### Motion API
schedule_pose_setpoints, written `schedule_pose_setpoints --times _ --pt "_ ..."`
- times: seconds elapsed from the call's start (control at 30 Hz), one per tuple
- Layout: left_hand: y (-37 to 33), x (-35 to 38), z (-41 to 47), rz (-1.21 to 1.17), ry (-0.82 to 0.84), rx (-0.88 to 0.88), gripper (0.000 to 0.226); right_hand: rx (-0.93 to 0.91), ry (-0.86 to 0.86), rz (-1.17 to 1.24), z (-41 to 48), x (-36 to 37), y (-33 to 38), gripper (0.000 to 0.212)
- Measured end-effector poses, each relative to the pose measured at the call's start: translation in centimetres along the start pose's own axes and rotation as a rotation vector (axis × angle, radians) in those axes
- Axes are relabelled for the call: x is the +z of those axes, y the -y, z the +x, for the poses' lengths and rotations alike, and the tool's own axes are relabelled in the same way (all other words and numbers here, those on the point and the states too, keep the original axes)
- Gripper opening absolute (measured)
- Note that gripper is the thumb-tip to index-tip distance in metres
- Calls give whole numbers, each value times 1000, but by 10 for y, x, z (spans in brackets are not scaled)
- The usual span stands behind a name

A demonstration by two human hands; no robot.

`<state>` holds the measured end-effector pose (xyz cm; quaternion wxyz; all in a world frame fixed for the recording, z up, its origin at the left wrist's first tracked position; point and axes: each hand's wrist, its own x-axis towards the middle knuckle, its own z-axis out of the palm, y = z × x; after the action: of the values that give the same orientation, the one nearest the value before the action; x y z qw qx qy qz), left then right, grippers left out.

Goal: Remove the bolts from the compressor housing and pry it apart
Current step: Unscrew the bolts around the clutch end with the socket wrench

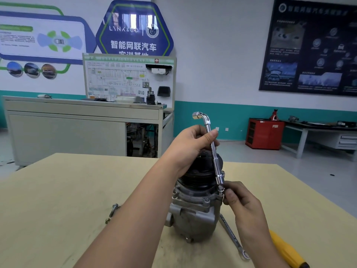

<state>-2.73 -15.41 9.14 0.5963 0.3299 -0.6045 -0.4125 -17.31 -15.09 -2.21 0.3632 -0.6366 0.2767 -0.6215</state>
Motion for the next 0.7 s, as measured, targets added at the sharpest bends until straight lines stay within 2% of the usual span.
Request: schedule_pose_setpoints --times 0.2,0.27,0.43,0.7 --pt "1 0 1 29 -5 5 13 20 -50 -16 -1 -5 2 26" --pt "1 -1 1 63 1 16 13 -8 -35 19 1 -4 8 17" --pt "2 -1 -1 150 71 58 14 -45 8 -2 12 -2 20 17" --pt "1 -3 -1 89 131 90 10 -101 -7 -87 19 -3 24 36"
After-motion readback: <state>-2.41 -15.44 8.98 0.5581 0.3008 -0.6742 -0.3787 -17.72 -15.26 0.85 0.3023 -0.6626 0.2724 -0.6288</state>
